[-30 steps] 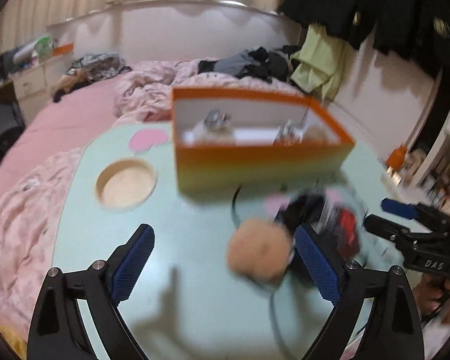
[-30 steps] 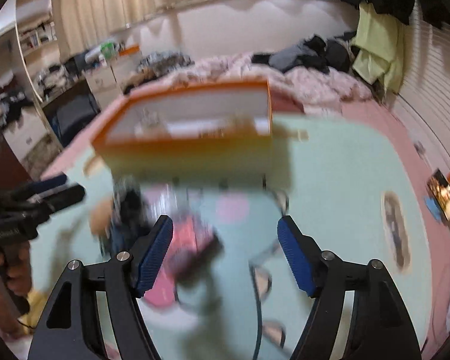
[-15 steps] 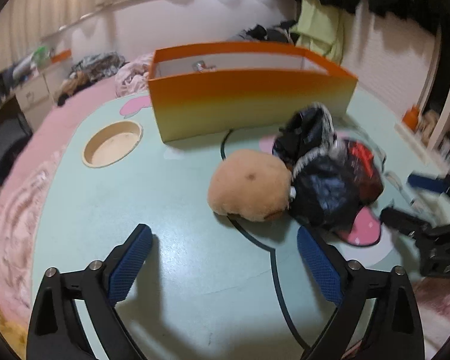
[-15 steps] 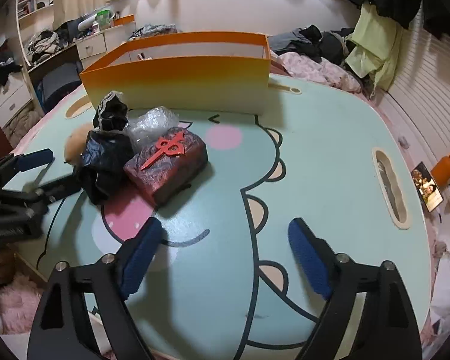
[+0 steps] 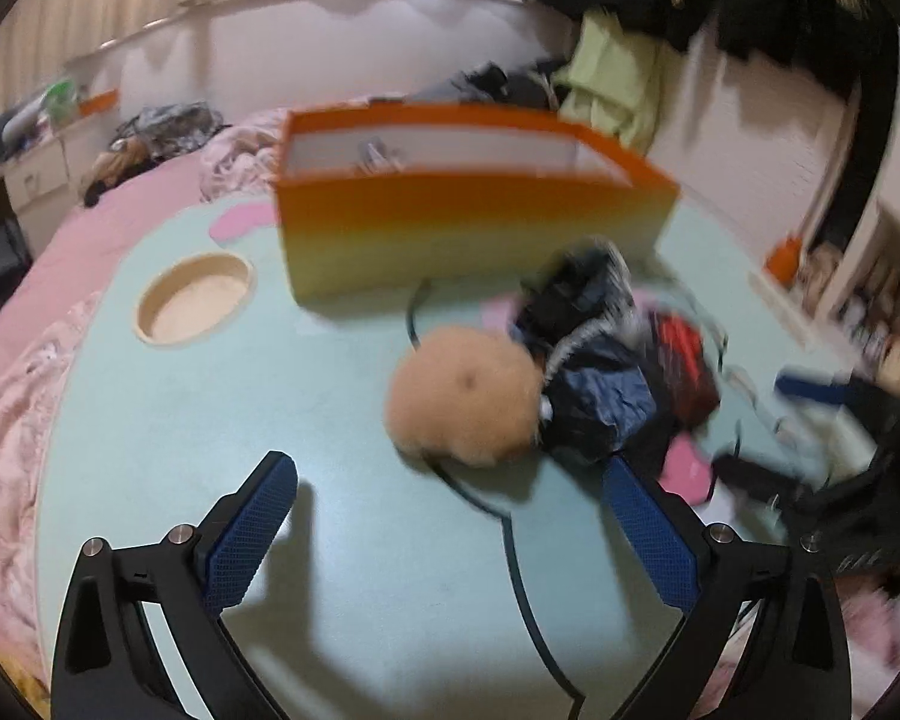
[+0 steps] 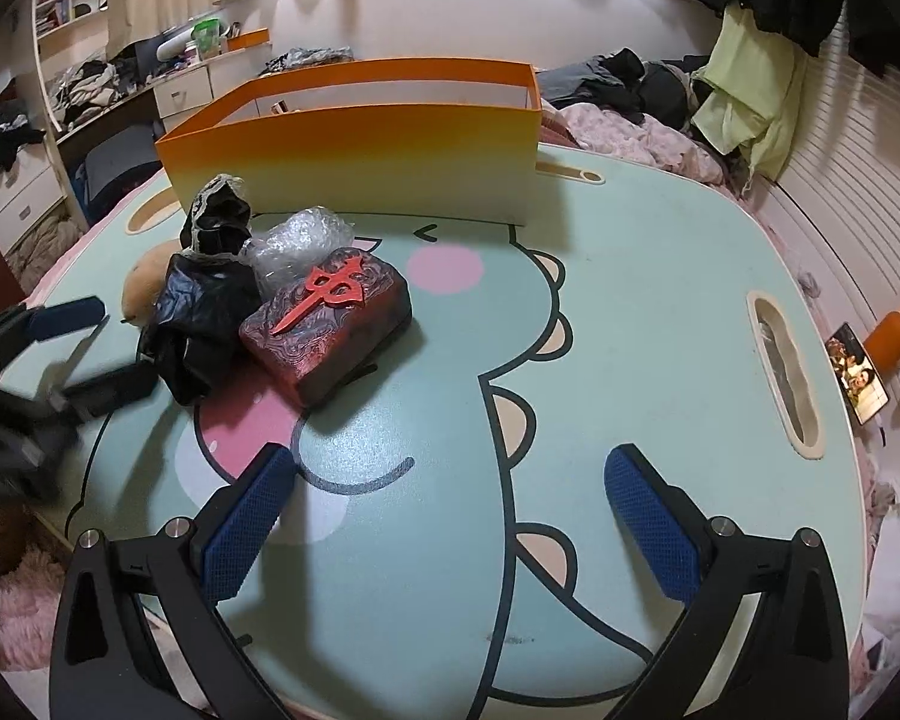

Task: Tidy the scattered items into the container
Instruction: 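Grasp the tan bear plush with the left gripper while the right gripper grasps the red mahjong tile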

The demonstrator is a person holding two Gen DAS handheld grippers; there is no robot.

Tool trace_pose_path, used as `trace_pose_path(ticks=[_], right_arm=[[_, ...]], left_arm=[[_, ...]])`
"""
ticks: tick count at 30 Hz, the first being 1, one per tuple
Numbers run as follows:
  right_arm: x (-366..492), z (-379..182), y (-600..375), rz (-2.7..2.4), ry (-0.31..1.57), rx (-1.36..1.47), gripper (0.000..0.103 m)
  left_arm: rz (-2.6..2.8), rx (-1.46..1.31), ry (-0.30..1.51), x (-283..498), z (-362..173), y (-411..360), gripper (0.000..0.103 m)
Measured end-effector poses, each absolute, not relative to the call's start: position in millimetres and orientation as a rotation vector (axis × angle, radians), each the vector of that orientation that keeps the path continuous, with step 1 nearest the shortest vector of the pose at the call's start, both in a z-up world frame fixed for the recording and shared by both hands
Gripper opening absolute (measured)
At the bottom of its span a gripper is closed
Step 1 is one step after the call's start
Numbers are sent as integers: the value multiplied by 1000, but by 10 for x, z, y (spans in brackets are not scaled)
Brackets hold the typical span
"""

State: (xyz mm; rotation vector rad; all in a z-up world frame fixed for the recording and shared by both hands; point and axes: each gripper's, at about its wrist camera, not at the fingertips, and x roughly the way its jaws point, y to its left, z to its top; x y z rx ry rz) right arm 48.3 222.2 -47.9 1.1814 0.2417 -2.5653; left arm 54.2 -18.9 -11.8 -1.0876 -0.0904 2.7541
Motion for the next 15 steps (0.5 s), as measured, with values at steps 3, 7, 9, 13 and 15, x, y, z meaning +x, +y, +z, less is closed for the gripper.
trace_pose_path(ticks=[3,7,9,13,15], right_arm=[[481,-478,2227,-2566,243,1182,103],[480,-478,2231,-2565,243,1181,103],[481,-477,2231,-2565,242,1180,103],[482,-476,2233,-2565,242,1180,103],[481,-475,2234,-2566,243,1179,103]], left_arm=[[2813,-1021,-108,472,41,-288,97],[2765,-1100,-93,276,9,-244,78],[2720,-1154,-81,186,-75,-173,75],[2709,-1165,54,219,-226,2,43],[2728,-1149,128,280,-238,50,38]])
